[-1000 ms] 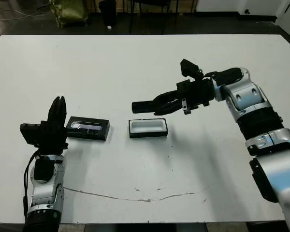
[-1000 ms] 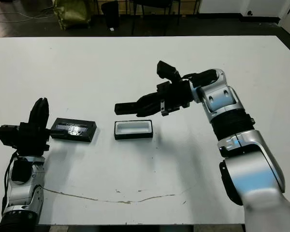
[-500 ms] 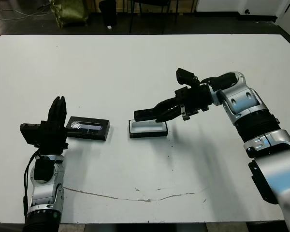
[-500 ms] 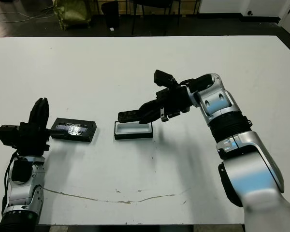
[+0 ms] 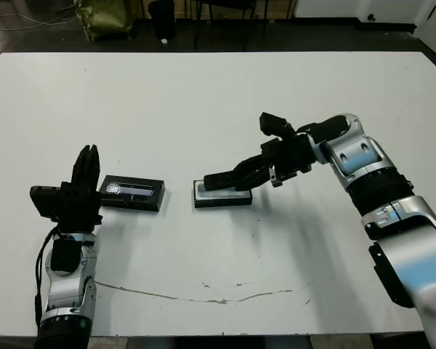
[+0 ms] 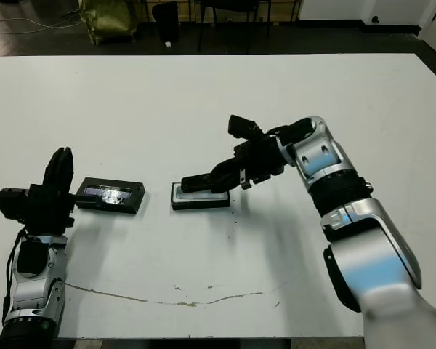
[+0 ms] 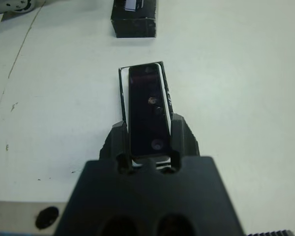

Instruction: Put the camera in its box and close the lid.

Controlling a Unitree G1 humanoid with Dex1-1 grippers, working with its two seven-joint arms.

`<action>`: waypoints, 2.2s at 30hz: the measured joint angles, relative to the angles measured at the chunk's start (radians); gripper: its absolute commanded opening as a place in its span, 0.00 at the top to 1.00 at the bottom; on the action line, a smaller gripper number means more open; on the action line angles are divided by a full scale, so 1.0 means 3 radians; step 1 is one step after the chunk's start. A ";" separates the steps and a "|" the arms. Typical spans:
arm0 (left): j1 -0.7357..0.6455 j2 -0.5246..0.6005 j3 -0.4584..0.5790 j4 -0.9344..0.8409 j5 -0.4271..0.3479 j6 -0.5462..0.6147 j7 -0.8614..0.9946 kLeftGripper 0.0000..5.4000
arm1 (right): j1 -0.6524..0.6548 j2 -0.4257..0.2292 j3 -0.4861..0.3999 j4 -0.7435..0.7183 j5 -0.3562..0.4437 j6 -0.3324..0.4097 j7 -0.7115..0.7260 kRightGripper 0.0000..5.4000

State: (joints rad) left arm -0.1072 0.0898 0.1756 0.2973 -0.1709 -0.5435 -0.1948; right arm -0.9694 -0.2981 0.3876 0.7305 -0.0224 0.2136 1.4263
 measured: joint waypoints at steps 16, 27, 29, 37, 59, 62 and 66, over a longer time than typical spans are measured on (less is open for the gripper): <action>0.0024 -0.0006 -0.0006 -0.0005 0.0011 0.0000 0.0028 1.00 | -0.0008 0.0110 0.0031 0.0062 -0.0120 -0.0031 0.0002 0.94; 0.0032 -0.0010 -0.0009 -0.0020 0.0013 0.0001 0.0030 1.00 | -0.0008 0.0113 0.0036 0.0059 -0.0176 -0.0060 -0.0023 0.94; 0.0032 -0.0010 -0.0010 -0.0018 0.0014 0.0001 0.0030 1.00 | -0.0008 0.0114 0.0036 0.0059 -0.0183 -0.0059 -0.0027 0.94; 0.0033 -0.0014 -0.0011 -0.0017 0.0007 0.0001 0.0025 1.00 | -0.0005 0.0119 0.0045 0.0050 -0.0193 -0.0124 -0.0058 0.94; 0.0043 -0.0016 -0.0011 -0.0007 0.0002 -0.0002 0.0025 1.00 | 0.0132 0.0119 0.0082 -0.0148 -0.0221 -0.0164 -0.0206 0.94; 0.0043 -0.0016 -0.0010 -0.0007 0.0005 -0.0002 0.0026 1.00 | 0.0139 0.0126 0.0067 -0.0148 -0.0195 -0.0074 -0.0209 0.94; 0.0039 -0.0016 -0.0010 0.0002 0.0008 -0.0005 0.0027 1.00 | 0.0165 0.0129 0.0038 -0.0160 -0.0165 -0.0020 -0.0212 0.80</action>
State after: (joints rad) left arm -0.0955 0.0851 0.1725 0.2978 -0.1684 -0.5451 -0.1866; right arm -0.9199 -0.2595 0.3991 0.6825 -0.0718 0.2076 1.3626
